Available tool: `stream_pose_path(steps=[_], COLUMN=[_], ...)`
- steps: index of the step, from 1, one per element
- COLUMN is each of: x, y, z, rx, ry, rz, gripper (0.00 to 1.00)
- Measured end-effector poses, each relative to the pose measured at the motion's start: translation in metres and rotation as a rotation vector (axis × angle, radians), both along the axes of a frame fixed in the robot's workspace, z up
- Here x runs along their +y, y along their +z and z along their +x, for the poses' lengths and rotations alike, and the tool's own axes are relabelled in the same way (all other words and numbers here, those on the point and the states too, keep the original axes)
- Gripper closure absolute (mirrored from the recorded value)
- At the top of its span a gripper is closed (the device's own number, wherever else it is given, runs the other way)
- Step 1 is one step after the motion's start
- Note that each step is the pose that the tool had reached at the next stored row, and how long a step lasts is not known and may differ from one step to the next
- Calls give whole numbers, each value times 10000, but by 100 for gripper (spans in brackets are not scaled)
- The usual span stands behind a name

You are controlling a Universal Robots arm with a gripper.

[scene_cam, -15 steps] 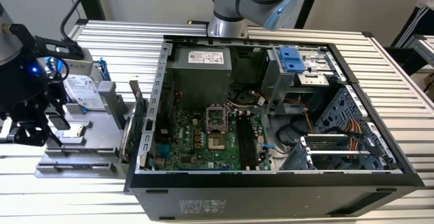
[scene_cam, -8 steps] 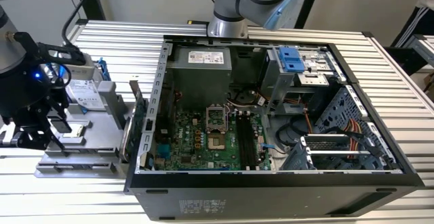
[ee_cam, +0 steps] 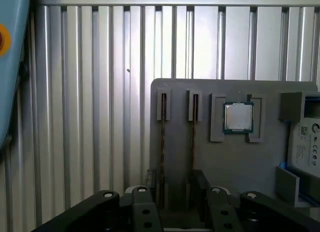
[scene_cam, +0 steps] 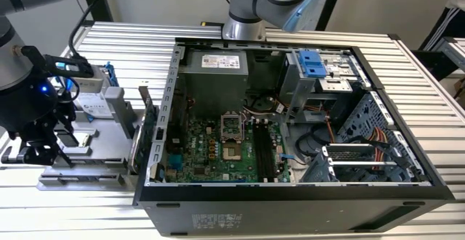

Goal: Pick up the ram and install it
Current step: 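Pick up the ram and move it above insertion slot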

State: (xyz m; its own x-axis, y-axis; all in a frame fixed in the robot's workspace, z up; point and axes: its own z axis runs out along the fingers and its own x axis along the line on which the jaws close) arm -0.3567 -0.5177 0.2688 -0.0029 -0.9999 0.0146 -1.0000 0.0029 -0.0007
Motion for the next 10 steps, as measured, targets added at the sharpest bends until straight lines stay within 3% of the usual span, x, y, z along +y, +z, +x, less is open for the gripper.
stream_pose_path(steps=[5, 10], x=[0, 0], y=[-5, -64], z=[-1, -4], rx=[0, 0], ry=[0, 1], rz=[-1, -16], gripper=[0, 0])
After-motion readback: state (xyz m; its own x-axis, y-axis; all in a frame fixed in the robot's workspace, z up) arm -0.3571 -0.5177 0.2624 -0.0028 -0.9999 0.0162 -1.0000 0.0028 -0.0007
